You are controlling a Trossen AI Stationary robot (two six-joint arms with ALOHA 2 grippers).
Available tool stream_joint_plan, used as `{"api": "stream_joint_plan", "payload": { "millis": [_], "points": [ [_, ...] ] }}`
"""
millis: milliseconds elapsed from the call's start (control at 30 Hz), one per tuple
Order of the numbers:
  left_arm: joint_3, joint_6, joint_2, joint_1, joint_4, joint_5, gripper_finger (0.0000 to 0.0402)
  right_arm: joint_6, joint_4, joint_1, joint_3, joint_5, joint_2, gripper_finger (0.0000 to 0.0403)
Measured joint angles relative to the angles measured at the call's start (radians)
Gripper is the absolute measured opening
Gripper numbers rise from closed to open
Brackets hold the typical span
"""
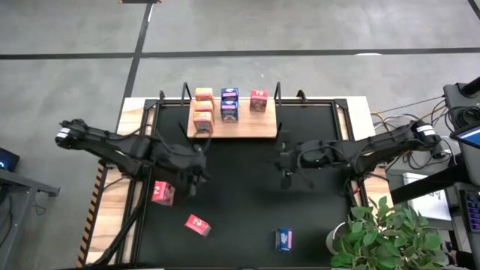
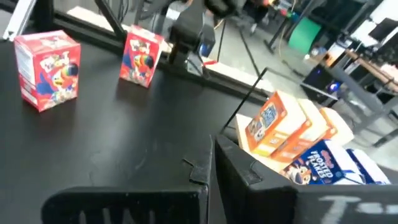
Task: Stack cereal on shelf
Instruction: Put the bottom red cereal box on the shelf aligned with other red cereal box
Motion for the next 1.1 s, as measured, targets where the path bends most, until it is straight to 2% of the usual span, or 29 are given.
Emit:
{"api": "stream_joint_plan", "payload": {
  "millis": [233,467,600,700,833,1000,1100],
  "points": [
    [0.128,-0.045,0.14,-0.064,-0.248,-0.025,0.0076,-0.003,0.027,-0.002,-0.049,0.003,-0.074,0.0011],
    [0.25,-0.064,0.259,-0.201,-0.424,-0.05,0.0162,-0.031,0.032,-0.002,-0.05,0.003,-0.083,0.0011],
    [0.273,-0.072,0.326,-0.298,-0.435,-0.123,0.0216,-0.03,0.029,-0.002,-0.049,0.003,-0.083,0.0011],
    [0.286,-0.07,0.375,-0.34,-0.435,-0.129,0.0245,-0.03,0.027,-0.002,-0.05,0.002,-0.083,0.0011],
    [0.305,-0.107,0.421,-0.359,-0.436,-0.127,0.0258,-0.039,0.026,-0.002,-0.049,0.002,-0.083,0.0011],
    [0.317,-0.185,0.445,-0.368,-0.438,-0.057,0.0258,-0.046,0.028,-0.002,-0.049,0.003,-0.083,0.0011],
    [0.319,-0.211,0.442,-0.386,-0.433,-0.056,0.0258,-0.023,0.027,-0.002,-0.05,0.003,-0.083,0.0011]
  ]
}}
